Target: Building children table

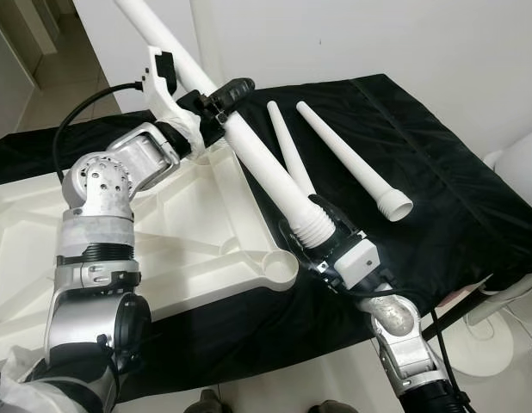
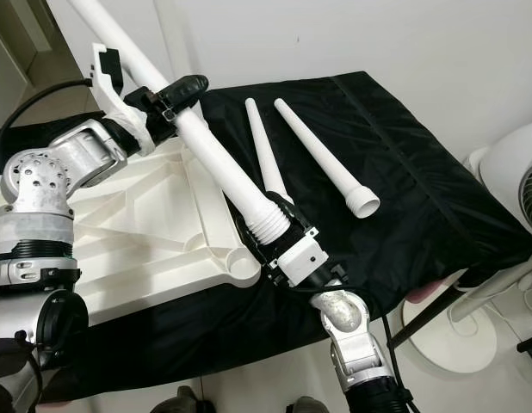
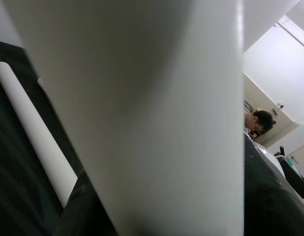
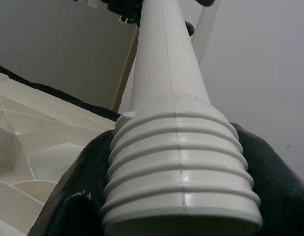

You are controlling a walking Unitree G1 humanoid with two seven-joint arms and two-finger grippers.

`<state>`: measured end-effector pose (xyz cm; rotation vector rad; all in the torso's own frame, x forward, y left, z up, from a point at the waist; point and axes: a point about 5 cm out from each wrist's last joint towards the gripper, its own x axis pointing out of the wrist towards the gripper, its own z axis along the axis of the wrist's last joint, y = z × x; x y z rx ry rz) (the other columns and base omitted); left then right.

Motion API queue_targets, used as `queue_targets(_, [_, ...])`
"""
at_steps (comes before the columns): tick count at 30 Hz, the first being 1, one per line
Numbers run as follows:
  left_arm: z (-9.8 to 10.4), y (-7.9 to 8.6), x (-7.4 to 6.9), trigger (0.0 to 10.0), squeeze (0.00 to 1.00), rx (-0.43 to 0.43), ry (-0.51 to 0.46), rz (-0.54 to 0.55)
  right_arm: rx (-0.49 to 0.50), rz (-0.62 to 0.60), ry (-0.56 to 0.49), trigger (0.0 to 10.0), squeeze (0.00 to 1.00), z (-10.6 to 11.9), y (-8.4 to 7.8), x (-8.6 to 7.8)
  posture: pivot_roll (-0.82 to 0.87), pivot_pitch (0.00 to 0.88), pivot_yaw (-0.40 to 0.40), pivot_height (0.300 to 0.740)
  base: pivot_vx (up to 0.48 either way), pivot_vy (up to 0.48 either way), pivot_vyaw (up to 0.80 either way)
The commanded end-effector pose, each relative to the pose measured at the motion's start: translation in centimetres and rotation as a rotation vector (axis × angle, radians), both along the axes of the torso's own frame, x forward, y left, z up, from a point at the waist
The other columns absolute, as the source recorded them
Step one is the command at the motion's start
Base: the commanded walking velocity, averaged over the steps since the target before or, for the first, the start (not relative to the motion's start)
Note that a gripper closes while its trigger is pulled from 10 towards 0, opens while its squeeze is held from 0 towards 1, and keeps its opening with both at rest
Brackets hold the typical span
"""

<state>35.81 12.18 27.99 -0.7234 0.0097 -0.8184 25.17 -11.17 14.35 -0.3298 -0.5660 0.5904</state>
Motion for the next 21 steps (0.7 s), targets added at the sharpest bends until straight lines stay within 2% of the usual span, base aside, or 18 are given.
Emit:
queue_targets(1, [1.3,0.0,-0.2,0.0,0.00,-0.003,-0.075,-0.034,-0.010,0.009,0.026,10.0,0.00,-0.5,0.5,0.2,-0.10,0.000,0.129,0.740,0.000,0.000,0.00])
queue_targets(7, [1.4,0.3,0.2,0.0,0.00,0.006,-0.066,-0.017,0.039,0.002,0.066,10.0,0.00,-0.7,0.6,0.7,-0.09,0.000,0.134,0.740,0.000,0.000,0.00])
queue_targets(8, [1.4,0.3,0.3,0.1,0.00,0.020,-0.056,-0.014,0.077,-0.009,0.095,10.0,1.00,-0.8,0.4,0.9,-0.09,0.000,0.134,0.740,0.000,0.000,0.00])
queue_targets(9, [1.3,0.2,0.4,0.1,0.00,0.030,-0.049,-0.011,0.103,-0.016,0.116,10.0,1.00,-0.9,0.3,1.1,-0.09,0.000,0.134,0.740,0.000,0.000,0.00])
queue_targets(10, [1.3,0.2,0.5,10.0,0.00,0.045,-0.042,-0.008,0.127,-0.016,0.133,10.0,1.00,-0.9,0.2,1.2,-0.09,0.000,0.133,0.740,0.000,0.000,0.00])
queue_targets(16, [1.0,0.4,1.0,10.0,0.00,0.084,-0.023,0.040,0.203,-0.054,0.165,10.0,1.00,-0.8,-0.4,1.6,-0.09,0.000,0.130,0.740,0.000,0.000,0.00])
queue_targets(19, [1.0,0.4,1.1,10.0,0.00,0.087,-0.021,0.043,0.209,-0.056,0.166,10.0,1.00,-0.8,-0.4,1.6,-0.09,0.000,0.130,0.740,0.000,0.000,0.00])
queue_targets(20, [1.5,1.0,1.5,10.0,0.00,0.079,-0.031,0.095,0.223,-0.102,0.193,10.0,1.00,-0.8,-1.1,2.1,-0.10,0.000,0.122,0.740,0.000,0.000,0.00])
queue_targets(21, [1.5,1.0,1.5,10.0,0.00,0.079,-0.031,0.095,0.223,-0.102,0.193,10.0,1.00,-0.8,-1.1,2.1,-0.10,0.000,0.122,0.740,0.000,0.000,0.00])
